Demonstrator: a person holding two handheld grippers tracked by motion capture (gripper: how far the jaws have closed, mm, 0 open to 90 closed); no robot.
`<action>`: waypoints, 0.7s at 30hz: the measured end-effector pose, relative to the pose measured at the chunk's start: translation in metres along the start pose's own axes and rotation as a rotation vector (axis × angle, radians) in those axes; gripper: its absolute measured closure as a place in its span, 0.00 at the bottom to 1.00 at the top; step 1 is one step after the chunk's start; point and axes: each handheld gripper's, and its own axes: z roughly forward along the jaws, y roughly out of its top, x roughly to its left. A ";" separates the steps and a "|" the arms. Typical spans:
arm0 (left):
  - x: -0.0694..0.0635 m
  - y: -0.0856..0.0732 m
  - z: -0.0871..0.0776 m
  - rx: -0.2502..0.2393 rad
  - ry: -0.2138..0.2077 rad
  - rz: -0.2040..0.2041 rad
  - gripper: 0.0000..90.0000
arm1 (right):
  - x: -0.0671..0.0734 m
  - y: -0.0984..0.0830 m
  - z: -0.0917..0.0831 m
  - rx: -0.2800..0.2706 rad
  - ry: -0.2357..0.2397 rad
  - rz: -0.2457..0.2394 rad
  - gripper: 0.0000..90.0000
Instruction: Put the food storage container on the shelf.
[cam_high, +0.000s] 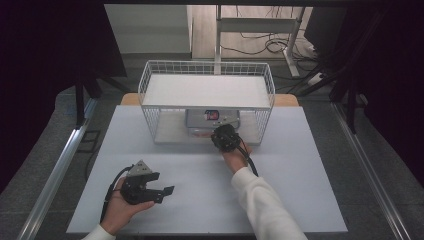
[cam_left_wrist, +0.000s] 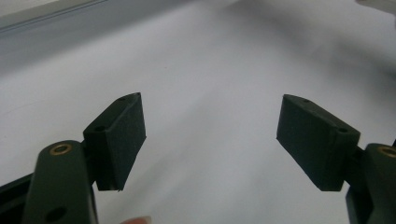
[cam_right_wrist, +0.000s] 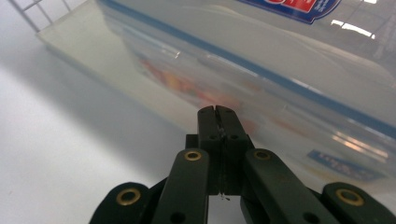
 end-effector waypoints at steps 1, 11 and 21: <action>0.000 0.000 0.000 0.001 0.001 0.000 0.26 | 0.000 -0.002 -0.004 -0.002 0.010 -0.004 0.98; 0.001 -0.001 0.000 0.008 0.004 -0.020 0.27 | 0.003 -0.026 -0.070 -0.021 0.077 -0.070 0.98; 0.000 -0.003 -0.001 0.011 0.030 -0.032 0.27 | -0.021 -0.083 -0.139 -0.045 0.137 -0.030 0.98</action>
